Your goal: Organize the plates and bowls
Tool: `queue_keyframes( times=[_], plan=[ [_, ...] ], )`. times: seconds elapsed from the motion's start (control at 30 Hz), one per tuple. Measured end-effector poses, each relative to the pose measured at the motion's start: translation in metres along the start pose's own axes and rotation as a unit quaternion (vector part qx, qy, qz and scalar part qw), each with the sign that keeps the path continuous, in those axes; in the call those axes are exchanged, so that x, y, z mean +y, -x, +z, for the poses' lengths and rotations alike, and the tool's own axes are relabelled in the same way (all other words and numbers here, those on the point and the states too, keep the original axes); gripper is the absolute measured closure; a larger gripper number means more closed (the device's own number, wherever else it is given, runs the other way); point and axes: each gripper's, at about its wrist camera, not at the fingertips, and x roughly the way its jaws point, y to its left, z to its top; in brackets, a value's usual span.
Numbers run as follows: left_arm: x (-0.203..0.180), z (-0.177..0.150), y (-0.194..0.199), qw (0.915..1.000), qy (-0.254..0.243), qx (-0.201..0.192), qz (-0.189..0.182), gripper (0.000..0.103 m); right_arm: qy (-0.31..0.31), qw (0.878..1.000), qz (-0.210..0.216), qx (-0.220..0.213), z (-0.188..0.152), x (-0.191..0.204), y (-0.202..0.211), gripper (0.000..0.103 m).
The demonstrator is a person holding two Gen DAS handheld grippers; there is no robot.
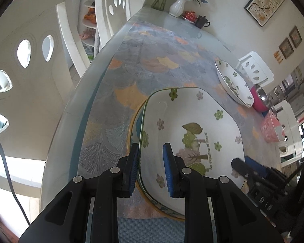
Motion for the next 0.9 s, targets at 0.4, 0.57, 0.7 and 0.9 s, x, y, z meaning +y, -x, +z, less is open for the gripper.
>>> queue_keyframes(
  times=[0.4,0.57,0.7,0.9],
  plan=[
    [0.001,0.025,0.036,0.9989,-0.011,-0.027,0.036,0.082,-0.024,0.998,0.047,0.022,0.016,-0.026,0.011,0.068],
    [-0.027,0.064,0.059,0.9971,-0.044,-0.060,0.015,0.082,-0.067,0.997,0.049,-0.002,0.049,-0.059,0.035,0.067],
    [-0.065,0.102,0.069,0.9921,-0.086,-0.090,-0.019,0.081,-0.083,0.996,0.025,-0.035,0.080,-0.080,0.054,0.066],
    [-0.129,0.147,0.065,0.9811,-0.148,-0.105,-0.067,0.081,-0.122,0.989,-0.006,-0.084,0.122,-0.118,0.084,0.058]
  ],
)
